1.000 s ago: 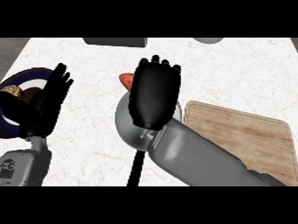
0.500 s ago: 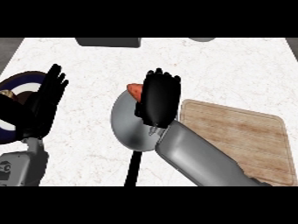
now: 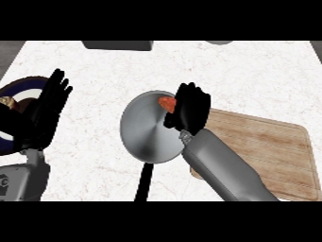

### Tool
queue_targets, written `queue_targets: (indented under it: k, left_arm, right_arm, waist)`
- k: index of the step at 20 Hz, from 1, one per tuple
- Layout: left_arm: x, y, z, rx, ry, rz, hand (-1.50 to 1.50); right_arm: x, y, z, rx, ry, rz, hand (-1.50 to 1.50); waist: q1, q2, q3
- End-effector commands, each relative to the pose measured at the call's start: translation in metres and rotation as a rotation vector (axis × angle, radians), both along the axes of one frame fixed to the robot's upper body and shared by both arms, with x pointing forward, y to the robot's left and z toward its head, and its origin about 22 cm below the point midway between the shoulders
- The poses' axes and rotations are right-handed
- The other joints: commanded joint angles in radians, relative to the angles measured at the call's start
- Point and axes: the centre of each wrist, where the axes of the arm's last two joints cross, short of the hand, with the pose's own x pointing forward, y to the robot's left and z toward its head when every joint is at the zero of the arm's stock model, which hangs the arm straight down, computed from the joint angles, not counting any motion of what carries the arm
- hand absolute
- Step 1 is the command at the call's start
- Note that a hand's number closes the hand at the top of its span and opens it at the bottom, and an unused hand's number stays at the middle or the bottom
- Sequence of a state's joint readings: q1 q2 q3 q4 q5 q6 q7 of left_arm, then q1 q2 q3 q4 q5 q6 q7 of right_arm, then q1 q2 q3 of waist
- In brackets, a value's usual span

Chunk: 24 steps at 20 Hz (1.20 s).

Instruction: Pick the sweet potato from the cutting board and place it in the pan

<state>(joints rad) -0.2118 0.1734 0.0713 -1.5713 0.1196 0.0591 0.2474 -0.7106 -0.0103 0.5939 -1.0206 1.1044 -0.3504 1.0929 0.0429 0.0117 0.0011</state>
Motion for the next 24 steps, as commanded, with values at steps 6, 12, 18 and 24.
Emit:
queue_targets:
  k: [6, 12, 18, 24]
  left_arm:
    - [-0.001, 0.001, -0.005, -0.005, -0.015, 0.011, 0.00]
    - [-0.004, 0.023, -0.008, 0.018, 0.007, 0.031, 0.00]
    - [-0.008, 0.009, -0.012, 0.002, 0.024, 0.062, 0.00]
    - [-0.018, 0.011, -0.004, -0.002, 0.029, 0.057, 0.00]
  right_arm:
    - [-0.001, 0.002, -0.021, 0.272, -0.014, -0.109, -1.50]
    - [-0.017, -0.010, -0.025, 0.502, -0.255, -0.088, -1.50]
    - [-0.070, -0.026, -0.034, 0.740, -0.384, -0.107, -1.50]
    - [-0.139, -0.053, -0.005, 0.901, -0.421, 0.000, -1.50]
  waist:
    - [0.001, -0.004, -0.001]
    - [-0.031, -0.011, -0.001]
    - [-0.070, -0.018, 0.000]
    - [-0.069, -0.022, 0.001]
